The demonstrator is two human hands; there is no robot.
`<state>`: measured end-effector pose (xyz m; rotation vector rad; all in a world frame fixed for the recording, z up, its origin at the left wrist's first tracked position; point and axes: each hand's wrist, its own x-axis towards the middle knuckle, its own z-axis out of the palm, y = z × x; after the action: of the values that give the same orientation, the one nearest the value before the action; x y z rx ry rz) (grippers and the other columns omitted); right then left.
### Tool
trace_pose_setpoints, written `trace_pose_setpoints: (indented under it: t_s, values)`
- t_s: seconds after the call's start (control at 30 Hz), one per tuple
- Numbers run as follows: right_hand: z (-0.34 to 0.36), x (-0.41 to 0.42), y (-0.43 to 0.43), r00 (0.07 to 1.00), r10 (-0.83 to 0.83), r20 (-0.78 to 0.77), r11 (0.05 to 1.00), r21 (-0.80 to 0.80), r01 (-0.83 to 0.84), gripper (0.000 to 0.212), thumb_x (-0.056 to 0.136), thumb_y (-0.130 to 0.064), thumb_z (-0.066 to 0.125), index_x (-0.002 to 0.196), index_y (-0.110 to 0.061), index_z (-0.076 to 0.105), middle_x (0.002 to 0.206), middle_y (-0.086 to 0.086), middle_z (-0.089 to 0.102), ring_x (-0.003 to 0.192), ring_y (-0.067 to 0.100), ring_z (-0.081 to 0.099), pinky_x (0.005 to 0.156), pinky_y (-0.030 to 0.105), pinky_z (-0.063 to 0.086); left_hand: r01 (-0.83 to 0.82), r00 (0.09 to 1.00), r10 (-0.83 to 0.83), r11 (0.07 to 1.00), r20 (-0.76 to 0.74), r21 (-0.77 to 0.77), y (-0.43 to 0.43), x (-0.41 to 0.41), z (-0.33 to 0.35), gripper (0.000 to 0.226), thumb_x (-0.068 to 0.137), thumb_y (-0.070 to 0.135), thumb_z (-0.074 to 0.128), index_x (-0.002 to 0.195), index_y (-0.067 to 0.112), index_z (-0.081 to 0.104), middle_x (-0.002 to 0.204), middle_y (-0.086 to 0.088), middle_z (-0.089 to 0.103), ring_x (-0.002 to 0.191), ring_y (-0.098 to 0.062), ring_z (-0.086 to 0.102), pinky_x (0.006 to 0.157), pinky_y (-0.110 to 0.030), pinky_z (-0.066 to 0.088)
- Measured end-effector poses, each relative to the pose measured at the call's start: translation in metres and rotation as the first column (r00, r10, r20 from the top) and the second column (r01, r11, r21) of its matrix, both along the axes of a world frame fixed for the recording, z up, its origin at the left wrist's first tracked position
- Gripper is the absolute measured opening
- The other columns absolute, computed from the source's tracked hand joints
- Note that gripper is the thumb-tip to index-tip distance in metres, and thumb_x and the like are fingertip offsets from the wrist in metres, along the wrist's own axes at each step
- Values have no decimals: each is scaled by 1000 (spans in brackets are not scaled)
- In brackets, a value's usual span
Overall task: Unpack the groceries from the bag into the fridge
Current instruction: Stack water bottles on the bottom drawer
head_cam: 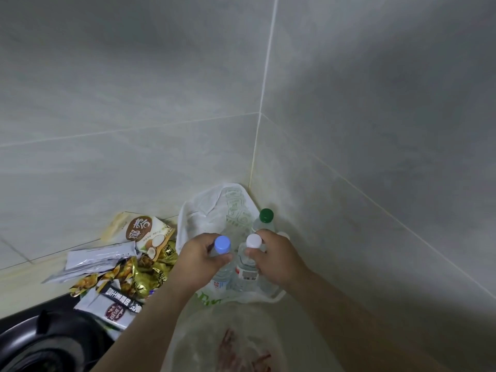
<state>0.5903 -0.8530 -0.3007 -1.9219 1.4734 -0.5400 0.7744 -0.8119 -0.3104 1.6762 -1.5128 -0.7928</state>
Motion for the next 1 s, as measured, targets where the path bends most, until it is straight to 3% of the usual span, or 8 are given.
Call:
trace_pose_setpoints:
  t_s: [0.1, 0.3, 0.4, 0.5, 0.6, 0.7, 0.87, 1.0]
  values:
    - [1, -1, 3, 998, 0, 56, 1000, 4, -1, 13, 89, -29, 65, 88, -19, 57, 73, -8, 59, 65, 10, 58, 69, 35, 54, 4, 1000, -4, 1000, -15, 6, 2, 4, 2, 11, 79, 15, 78, 81, 21, 68, 82, 2, 68, 75, -10, 59, 68, -25, 48]
    - [18, -13, 23, 988, -53, 143, 995, -81, 65, 12, 88, -31, 64, 93, -20, 62, 75, -1, 65, 69, 19, 65, 69, 44, 58, 14, 998, -18, 997, -59, -71, 12, 9, 28, 19, 80, 14, 78, 85, 30, 69, 87, 15, 70, 85, 0, 63, 69, -6, 44]
    - [41, -21, 36, 979, -95, 179, 982, -142, 121, 5, 87, -28, 66, 88, -26, 62, 71, -7, 64, 66, 14, 64, 68, 34, 57, 22, 996, -31, 994, -85, -110, 21, 6, 47, 21, 80, 13, 78, 85, 32, 69, 88, 13, 70, 86, -1, 63, 70, -7, 44]
    - [66, -33, 53, 975, -128, 183, 963, -211, 167, 13, 86, -26, 69, 82, -35, 60, 68, -21, 63, 63, 1, 60, 60, 12, 45, 56, 992, -71, 989, -105, -139, 34, -1, 68, 22, 80, 9, 78, 85, 29, 71, 85, 14, 71, 82, 0, 64, 70, -8, 46]
    - [89, -51, 73, 962, -168, 217, 943, -251, 221, 17, 85, -24, 71, 81, -37, 61, 68, -15, 64, 62, -3, 56, 57, 8, 41, 129, 979, -152, 979, -139, -161, 46, -11, 90, 27, 79, 4, 77, 85, 30, 71, 84, 20, 71, 78, 6, 63, 70, -7, 46]
    - [105, -73, 94, 949, -196, 246, 923, -281, 264, 16, 85, -22, 71, 81, -34, 62, 68, -13, 62, 58, -3, 52, 55, 8, 40, 202, 956, -234, 962, -177, -183, 52, -25, 105, 27, 79, 1, 76, 87, 27, 72, 81, 15, 71, 75, 5, 62, 72, -13, 49]
    - [118, -111, 130, 927, -258, 273, 895, -293, 336, 22, 84, -20, 72, 76, -37, 62, 60, -26, 58, 53, 1, 45, 51, 9, 38, 329, 921, -357, 928, -158, -177, 62, -61, 119, 28, 79, -2, 75, 87, 25, 74, 89, -9, 72, 75, -6, 63, 76, -26, 54]
    - [130, -139, 166, 915, -303, 267, 864, -328, 382, 20, 85, -23, 73, 75, -37, 61, 55, -22, 53, 52, 2, 45, 49, 12, 35, 419, 891, -443, 886, -95, -199, 76, -95, 131, 32, 75, 10, 78, 88, 38, 71, 86, -4, 71, 74, -8, 61, 77, -34, 55]
